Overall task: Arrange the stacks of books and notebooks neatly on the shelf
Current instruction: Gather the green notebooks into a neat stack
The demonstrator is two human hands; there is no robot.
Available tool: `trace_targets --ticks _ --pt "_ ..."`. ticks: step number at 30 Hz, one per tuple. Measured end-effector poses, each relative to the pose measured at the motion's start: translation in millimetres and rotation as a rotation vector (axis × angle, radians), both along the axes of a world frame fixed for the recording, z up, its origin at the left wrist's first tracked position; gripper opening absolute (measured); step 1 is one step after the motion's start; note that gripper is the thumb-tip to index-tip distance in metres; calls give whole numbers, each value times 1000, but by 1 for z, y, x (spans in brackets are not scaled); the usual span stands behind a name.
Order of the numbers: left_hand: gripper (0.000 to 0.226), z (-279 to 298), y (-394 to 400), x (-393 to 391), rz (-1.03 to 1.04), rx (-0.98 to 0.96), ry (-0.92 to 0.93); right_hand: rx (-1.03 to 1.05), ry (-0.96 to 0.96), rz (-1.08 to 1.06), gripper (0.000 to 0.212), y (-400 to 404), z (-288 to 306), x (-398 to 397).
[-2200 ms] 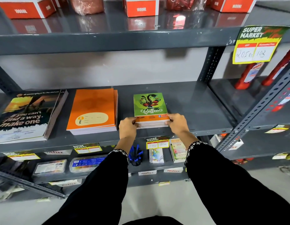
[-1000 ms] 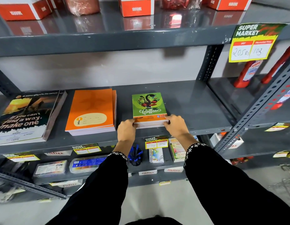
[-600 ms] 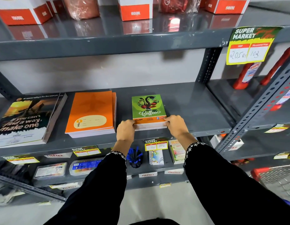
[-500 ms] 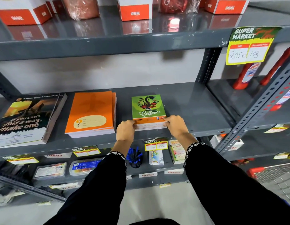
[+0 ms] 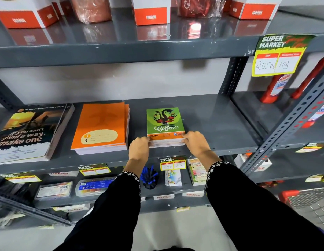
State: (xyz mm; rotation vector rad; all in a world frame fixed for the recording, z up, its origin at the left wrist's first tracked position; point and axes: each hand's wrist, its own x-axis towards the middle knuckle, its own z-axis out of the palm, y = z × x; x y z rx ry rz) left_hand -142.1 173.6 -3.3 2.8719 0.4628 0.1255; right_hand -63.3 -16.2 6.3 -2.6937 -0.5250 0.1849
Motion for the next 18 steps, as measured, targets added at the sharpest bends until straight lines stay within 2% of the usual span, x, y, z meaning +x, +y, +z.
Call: trace_targets --ticks 6,11,16,18 --pt "27 -3 0 -1 42 -85 -45 63 -26 -55 33 -1 -2 -6" --pt "29 -2 4 -6 2 -128 -135 22 -107 -165 52 12 3 -19" --pt "39 15 48 -18 -44 -171 -191 59 -206 -127 55 67 13 -42" --pt "34 18 76 -31 -44 -180 -210 51 -212 -93 51 95 13 -52"
